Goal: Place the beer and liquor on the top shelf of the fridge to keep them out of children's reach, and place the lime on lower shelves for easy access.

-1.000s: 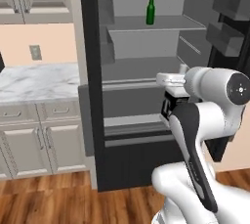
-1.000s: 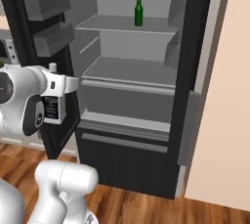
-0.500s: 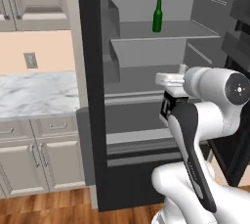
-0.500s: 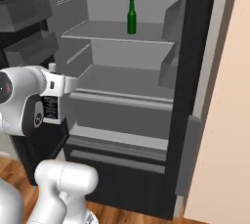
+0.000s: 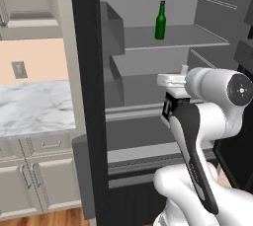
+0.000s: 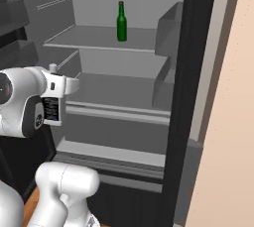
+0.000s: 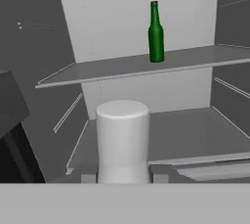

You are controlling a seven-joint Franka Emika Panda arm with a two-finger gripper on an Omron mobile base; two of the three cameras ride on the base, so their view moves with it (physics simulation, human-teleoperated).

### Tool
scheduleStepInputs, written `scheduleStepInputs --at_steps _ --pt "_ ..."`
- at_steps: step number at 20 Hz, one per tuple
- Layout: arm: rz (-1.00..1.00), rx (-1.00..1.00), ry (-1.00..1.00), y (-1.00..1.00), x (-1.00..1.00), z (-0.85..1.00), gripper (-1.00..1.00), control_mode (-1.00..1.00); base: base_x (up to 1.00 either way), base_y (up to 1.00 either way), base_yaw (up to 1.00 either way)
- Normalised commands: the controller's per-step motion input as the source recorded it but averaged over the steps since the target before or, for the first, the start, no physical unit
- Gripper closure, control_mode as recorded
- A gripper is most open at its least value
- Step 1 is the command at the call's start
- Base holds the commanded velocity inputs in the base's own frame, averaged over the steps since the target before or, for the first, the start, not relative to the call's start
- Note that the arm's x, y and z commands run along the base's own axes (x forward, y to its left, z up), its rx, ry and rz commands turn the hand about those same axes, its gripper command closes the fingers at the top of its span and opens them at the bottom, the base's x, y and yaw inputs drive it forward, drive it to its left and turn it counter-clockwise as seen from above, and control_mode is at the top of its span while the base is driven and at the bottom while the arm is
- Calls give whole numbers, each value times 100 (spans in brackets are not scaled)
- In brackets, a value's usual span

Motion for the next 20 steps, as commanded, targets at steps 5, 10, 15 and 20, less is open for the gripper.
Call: scheduleStepInputs --at_steps 5,10,15,20 --pt "0 0 0 0 0 0 100 100 41 -19 -15" --pt "0 0 0 0 0 0 100 100 36 -23 -16" --pt "-3 0 0 -3 10 0 100 -100 20 -10 -7" --pt "0 0 0 -13 6 16 100 -100 0 0 0"
